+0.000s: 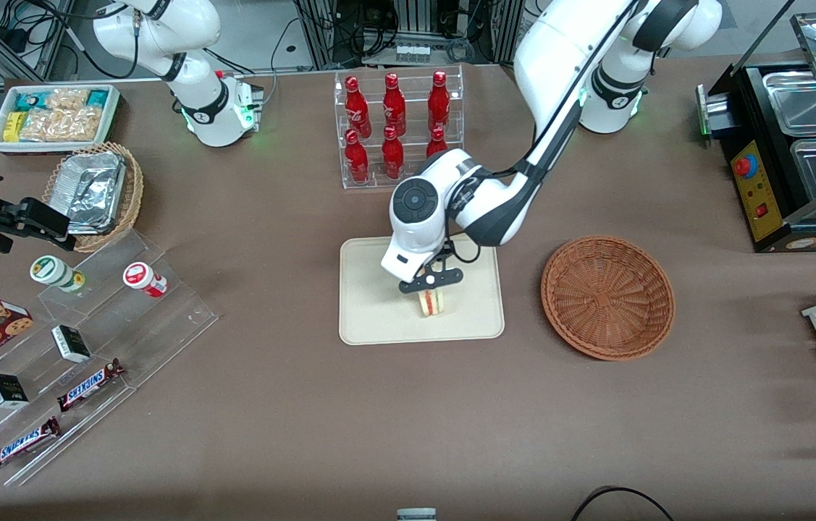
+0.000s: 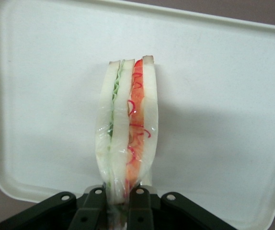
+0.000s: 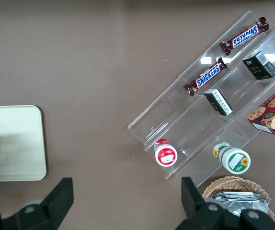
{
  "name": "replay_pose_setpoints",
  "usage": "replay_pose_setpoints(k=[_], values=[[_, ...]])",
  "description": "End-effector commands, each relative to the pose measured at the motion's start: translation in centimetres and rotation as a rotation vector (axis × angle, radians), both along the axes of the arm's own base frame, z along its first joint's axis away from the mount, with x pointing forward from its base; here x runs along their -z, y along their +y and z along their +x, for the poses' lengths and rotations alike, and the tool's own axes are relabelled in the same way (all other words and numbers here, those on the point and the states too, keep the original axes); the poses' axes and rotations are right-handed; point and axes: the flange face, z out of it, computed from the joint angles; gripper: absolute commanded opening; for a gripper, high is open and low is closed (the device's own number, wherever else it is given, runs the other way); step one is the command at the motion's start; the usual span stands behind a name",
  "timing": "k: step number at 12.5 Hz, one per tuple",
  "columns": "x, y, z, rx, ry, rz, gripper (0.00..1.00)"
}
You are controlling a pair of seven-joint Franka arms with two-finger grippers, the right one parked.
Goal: Place sandwich from basket to tray
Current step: 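Lower the sandwich onto the tray and open the left gripper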
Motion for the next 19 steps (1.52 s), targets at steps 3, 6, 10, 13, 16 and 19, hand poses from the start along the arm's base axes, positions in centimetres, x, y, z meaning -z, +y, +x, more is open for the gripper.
replay_pose_setpoints(k=[3, 6, 10, 13, 16, 19], values=[[1.2, -1.3, 0.5, -0.012, -0.004, -0.001, 0.97], [-2.2, -1.3, 0.7, 0.002, -0.034, -0.011, 1.00], [-7.4, 0.4, 0.4, 0.012, -0.012, 0.033, 1.00], [-11.5, 5.4, 1.9, 0.097, 0.060, 0.086, 1.00], [-14.1, 11.2, 3.2, 0.128, 0.108, 0.110, 1.00], [-16.9, 19.9, 4.9, 0.180, 0.122, 0.082, 1.00]])
